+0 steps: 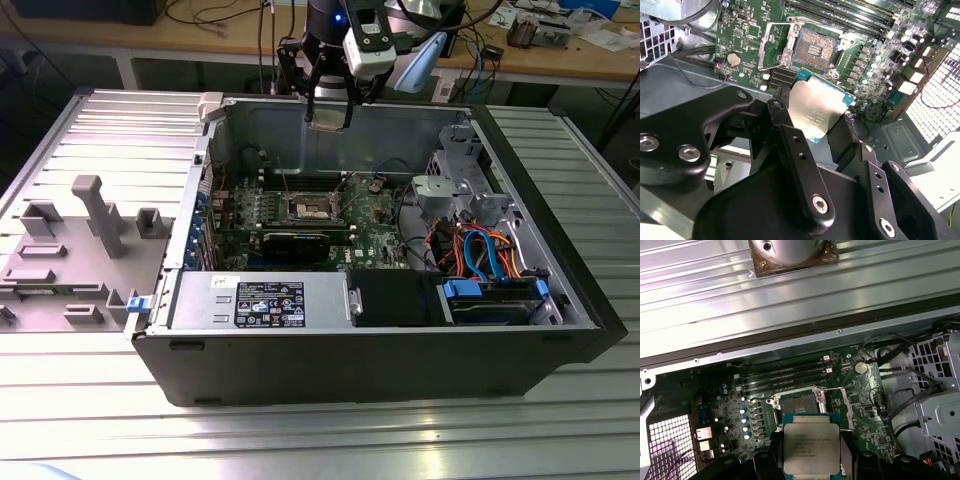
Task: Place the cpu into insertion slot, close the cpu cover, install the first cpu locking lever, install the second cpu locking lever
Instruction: 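Place the cpu into insertion slot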
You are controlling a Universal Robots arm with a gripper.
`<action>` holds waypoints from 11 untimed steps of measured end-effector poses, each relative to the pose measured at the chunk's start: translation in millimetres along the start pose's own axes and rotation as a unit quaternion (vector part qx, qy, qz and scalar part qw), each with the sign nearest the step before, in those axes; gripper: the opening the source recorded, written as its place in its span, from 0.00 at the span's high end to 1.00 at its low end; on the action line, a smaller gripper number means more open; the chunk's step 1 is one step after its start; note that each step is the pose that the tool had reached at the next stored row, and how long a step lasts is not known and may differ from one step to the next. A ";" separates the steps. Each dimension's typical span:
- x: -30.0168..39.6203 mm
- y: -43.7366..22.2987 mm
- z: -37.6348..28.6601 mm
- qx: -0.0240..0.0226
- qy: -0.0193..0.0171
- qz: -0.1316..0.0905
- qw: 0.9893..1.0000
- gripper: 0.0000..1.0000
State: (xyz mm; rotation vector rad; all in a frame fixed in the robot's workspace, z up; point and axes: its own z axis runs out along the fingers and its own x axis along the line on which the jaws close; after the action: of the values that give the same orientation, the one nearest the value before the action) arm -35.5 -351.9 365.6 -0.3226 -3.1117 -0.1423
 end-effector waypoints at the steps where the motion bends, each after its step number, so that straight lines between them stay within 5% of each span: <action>1: 0.0 0.0 0.0 0.000 0.000 0.000 1.000 0.46; 11: 0.0 0.0 0.0 0.000 0.000 0.003 1.000 0.46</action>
State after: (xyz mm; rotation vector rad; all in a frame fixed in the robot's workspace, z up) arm -35.5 -351.9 365.6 -0.3327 -3.1109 -0.1424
